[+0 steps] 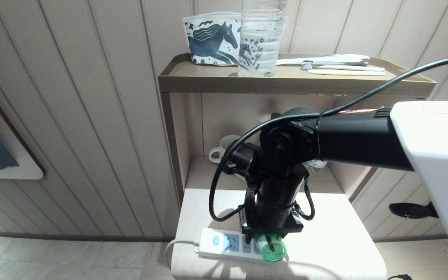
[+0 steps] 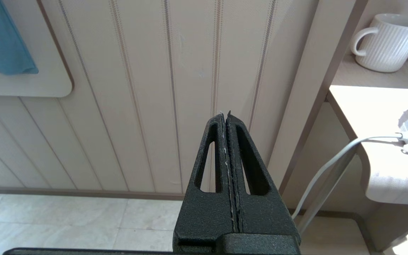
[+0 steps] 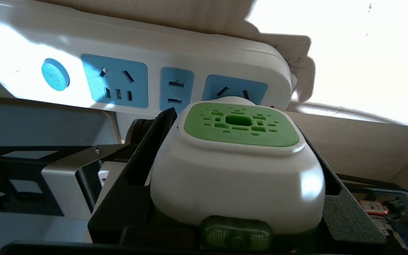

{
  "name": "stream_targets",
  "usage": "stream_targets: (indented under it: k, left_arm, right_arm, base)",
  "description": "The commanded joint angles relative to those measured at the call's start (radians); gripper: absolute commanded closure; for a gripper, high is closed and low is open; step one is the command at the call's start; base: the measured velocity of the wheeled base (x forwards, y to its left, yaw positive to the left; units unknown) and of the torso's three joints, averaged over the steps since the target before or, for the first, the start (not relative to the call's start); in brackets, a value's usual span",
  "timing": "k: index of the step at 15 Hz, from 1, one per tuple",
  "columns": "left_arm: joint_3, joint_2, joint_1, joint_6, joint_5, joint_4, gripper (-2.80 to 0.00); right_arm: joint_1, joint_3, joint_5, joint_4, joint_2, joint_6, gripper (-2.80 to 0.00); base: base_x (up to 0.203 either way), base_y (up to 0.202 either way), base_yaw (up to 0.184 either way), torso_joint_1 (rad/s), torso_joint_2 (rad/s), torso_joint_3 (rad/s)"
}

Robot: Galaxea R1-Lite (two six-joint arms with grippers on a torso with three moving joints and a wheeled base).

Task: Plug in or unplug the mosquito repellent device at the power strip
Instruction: Insert the plug into the socket

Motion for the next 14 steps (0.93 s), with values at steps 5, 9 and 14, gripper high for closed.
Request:
stream_targets:
  k: [5,9,14]
  left_arm:
    - [0.0,0.0,0.0,-0.001,0.0,-0.001,0.0]
    - [0.0,0.0,0.0,-0.001,0.0,-0.001,0.0]
    - [0.0,0.0,0.0,-0.001,0.0,-0.001,0.0]
  right_arm:
    - [-0.014,-0.012,-0.101,-0.051,0.019,0.003,0.0]
    - [-0.018,-0.043,-0.133,-0.064,0.035,0.003,0.0]
    - [-0.02,-0.055,-0.193,-0.078,0.039,0.005,0.0]
  base:
    - [0.0,0.0,0.0,0.0,0.0,0.0]
    - [0.0,0.0,0.0,0.0,0.0,0.0]
    - [0.0,0.0,0.0,0.0,0.0,0.0]
